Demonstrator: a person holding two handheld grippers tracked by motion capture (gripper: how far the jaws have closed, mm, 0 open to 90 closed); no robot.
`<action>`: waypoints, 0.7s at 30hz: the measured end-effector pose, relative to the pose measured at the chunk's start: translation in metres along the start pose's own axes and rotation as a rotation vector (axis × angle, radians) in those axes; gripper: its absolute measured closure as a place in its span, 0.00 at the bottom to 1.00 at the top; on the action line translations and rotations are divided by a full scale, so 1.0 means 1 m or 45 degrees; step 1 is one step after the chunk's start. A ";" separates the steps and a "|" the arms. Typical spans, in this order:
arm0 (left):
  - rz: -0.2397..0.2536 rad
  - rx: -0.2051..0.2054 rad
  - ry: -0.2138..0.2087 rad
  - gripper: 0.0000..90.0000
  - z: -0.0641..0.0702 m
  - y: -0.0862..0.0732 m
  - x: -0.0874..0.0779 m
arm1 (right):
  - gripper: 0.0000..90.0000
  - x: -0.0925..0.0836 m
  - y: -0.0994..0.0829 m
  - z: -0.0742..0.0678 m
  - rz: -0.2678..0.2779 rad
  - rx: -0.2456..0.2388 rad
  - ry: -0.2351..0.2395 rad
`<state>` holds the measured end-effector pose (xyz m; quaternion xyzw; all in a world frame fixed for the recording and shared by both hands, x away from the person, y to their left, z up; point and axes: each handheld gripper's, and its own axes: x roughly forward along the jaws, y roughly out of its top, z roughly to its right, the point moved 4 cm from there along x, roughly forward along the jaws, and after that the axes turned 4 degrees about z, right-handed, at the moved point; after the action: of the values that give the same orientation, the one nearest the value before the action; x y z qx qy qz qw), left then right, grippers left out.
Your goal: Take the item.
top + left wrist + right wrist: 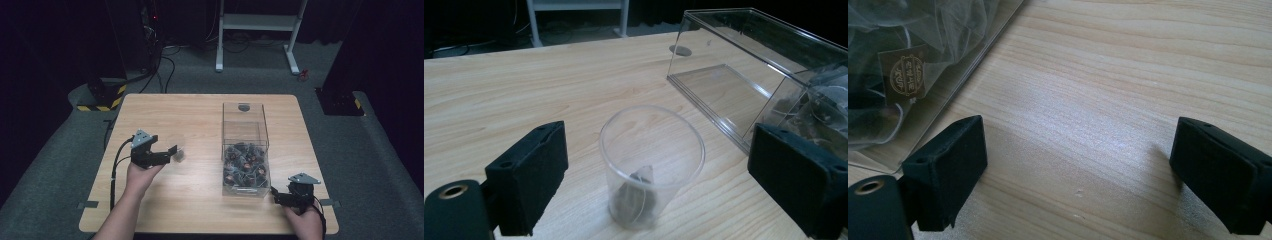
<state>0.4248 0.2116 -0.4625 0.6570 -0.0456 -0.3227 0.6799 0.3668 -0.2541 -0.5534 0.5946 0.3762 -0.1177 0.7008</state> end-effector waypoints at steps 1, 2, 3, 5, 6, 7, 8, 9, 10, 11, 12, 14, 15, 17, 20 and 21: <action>0.000 -0.003 0.001 0.11 -0.001 -0.002 -0.001 | 0.09 0.000 0.000 0.000 0.000 -0.001 0.000; -0.013 -0.002 -0.001 0.11 -0.003 -0.006 -0.004 | 0.09 0.000 0.000 0.000 0.000 -0.001 0.000; -0.019 -0.006 -0.003 0.11 -0.003 -0.008 -0.006 | 0.09 0.000 0.000 0.000 0.000 -0.001 0.000; -0.026 -0.009 -0.006 0.11 -0.005 -0.012 -0.009 | 0.09 0.000 0.000 0.000 0.000 -0.001 0.000; -0.031 -0.010 -0.005 0.11 -0.006 -0.015 -0.010 | 0.09 0.000 0.000 0.000 0.000 -0.001 0.000; -0.031 -0.010 -0.005 0.11 -0.006 -0.015 -0.010 | 0.09 0.000 0.000 0.000 0.000 -0.001 0.000; -0.037 -0.013 -0.006 0.11 -0.006 -0.018 -0.012 | 0.09 0.000 0.000 0.000 0.000 -0.001 0.000; -0.041 -0.012 -0.005 0.11 -0.007 -0.021 -0.015 | 0.09 0.000 0.000 0.000 0.000 -0.001 0.000; -0.041 -0.012 -0.005 0.11 -0.007 -0.021 -0.015 | 0.09 0.000 0.000 0.000 0.000 -0.001 0.000; -0.047 -0.021 -0.010 0.12 -0.009 -0.025 -0.018 | 0.09 0.000 0.000 0.000 -0.001 0.001 0.000; -0.047 -0.021 -0.010 0.12 -0.009 -0.025 -0.018 | 0.09 0.000 0.000 0.000 -0.001 0.001 0.000; -0.015 -0.090 -0.007 0.13 -0.005 -0.031 -0.019 | 0.09 0.000 0.000 0.000 0.000 -0.001 0.000; -0.027 -0.076 -0.008 0.13 -0.006 -0.033 -0.020 | 0.09 0.000 0.000 0.000 -0.001 0.002 0.000; -0.037 -0.073 -0.009 0.14 -0.006 -0.036 -0.022 | 0.09 0.000 0.000 0.000 -0.001 0.001 0.000; 0.017 -0.172 0.012 0.14 -0.002 -0.042 -0.021 | 0.09 0.000 0.000 0.000 0.000 -0.001 0.000; -0.102 -0.009 -0.005 0.14 -0.011 -0.047 -0.029 | 0.09 0.000 0.000 0.000 0.000 0.001 0.000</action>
<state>0.3898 0.2388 -0.4971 0.6552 -0.0195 -0.3512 0.6686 0.3668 -0.2540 -0.5534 0.5947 0.3762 -0.1179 0.7006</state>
